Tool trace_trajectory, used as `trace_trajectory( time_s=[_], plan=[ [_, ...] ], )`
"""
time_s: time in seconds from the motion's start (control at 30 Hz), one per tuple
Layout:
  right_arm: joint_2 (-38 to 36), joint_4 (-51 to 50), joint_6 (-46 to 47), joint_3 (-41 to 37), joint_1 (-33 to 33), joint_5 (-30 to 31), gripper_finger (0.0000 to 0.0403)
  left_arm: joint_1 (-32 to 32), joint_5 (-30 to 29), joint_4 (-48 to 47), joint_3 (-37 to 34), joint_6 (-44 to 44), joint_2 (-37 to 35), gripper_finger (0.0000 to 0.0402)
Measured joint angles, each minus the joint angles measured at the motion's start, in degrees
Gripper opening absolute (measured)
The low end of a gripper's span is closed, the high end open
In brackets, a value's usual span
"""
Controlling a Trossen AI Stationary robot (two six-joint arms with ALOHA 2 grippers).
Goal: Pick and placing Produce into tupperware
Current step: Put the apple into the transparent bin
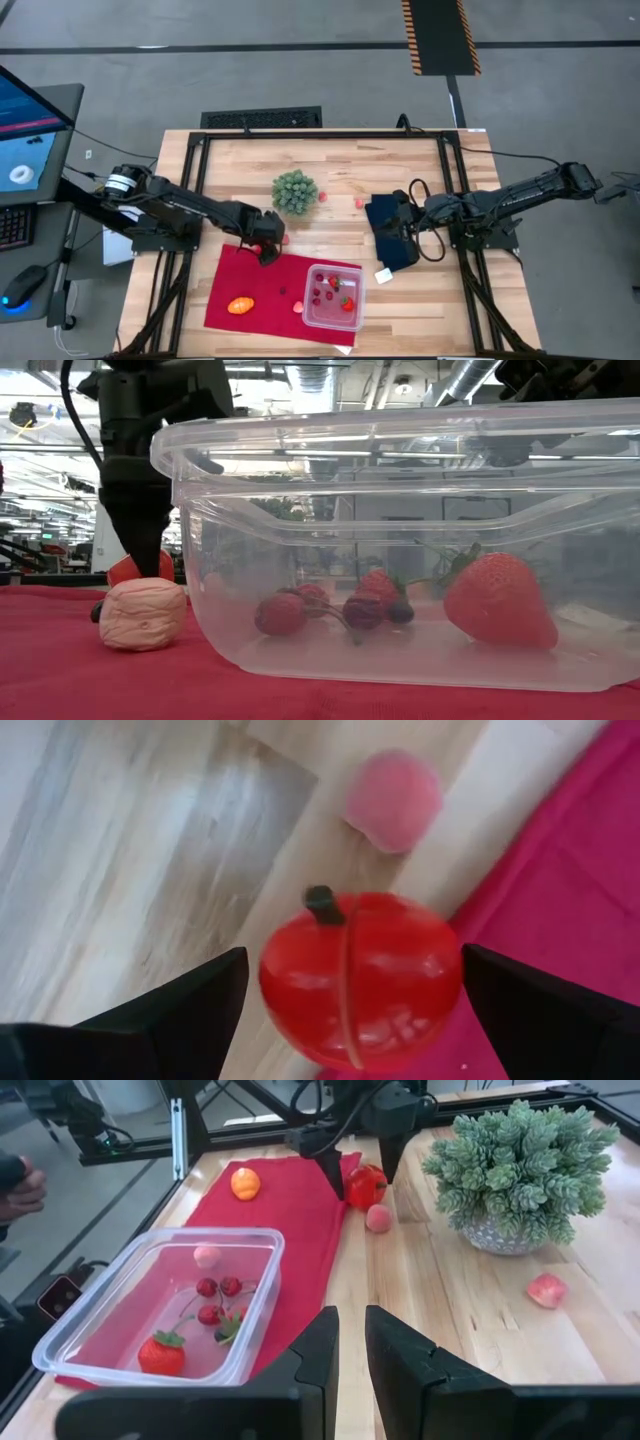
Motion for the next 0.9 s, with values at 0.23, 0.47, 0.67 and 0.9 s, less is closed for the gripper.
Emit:
trace_trajectory(
  time_s=[0.23,0.47,0.67,0.9],
  plan=[
    [0.02,0.01,0.00,0.00,0.00,0.00,0.0077,0.70,0.76,0.23,0.00,-1.07,0.00,0.0353],
    [0.02,0.00,0.00,0.00,-0.02,0.00,0.0077,0.70,0.90,-0.04,0.00,-1.42,0.00,0.0352],
    [0.02,0.01,0.00,0.00,-0.01,0.00,0.0077,0.70,1.42,0.10,0.00,-1.76,0.00,0.0352],
    [0.00,0.01,0.00,0.00,-0.02,0.00,0.0077,0.70,2.36,0.59,0.00,-0.94,-0.02,0.0348]
  ],
)
